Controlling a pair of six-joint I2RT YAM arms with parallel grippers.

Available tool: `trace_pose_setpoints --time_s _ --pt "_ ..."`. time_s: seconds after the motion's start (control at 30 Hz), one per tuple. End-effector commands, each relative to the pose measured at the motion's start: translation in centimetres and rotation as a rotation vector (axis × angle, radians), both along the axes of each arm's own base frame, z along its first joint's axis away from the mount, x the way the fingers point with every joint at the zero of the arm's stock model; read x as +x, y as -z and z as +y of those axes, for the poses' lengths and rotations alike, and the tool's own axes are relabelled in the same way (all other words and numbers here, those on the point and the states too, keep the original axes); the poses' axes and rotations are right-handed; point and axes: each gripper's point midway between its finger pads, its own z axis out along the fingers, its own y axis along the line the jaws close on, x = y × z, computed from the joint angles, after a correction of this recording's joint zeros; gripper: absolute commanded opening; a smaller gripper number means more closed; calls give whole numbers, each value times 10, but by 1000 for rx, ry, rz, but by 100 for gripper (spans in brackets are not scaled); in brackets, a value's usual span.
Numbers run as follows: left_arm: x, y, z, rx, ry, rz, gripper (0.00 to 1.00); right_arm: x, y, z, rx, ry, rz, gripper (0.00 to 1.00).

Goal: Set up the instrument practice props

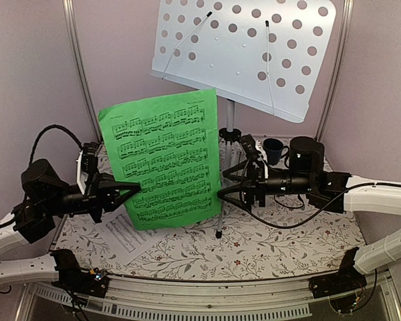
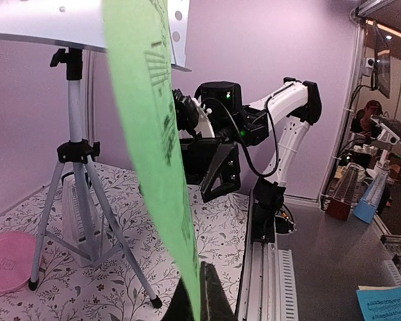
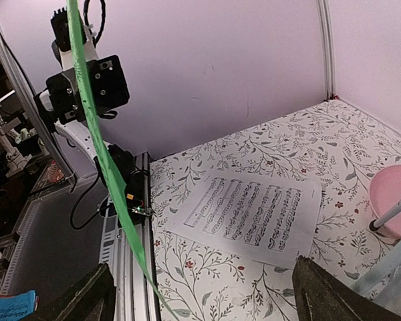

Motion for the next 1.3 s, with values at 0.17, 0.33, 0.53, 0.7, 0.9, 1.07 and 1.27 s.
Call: trace_pose_setpoints --time_s 0.17,0.33,0.53,0.7,0.9,1.07,1.27 --pt "-3 -10 0 -107 30 -35 0 -20 -22 15 92 -105 -5 83" --pt "-1 -12 -2 -162 34 -37 0 -29 -26 12 140 -139 5 61" --pt "3 -15 -1 -215 22 -47 0 -38 -30 12 162 -185 28 32" --pt "17 -3 -3 -175 -37 6 7 -31 -29 5 115 -117 34 0" --pt "28 14 2 -14 -127 41 62 -24 6 -18 -142 -8 52 0" --pt "40 21 17 122 -243 54 85 -22 28 -46 -382 51 40 0" --pt "52 22 20 297 -294 42 99 -24 43 -74 -616 103 45 0"
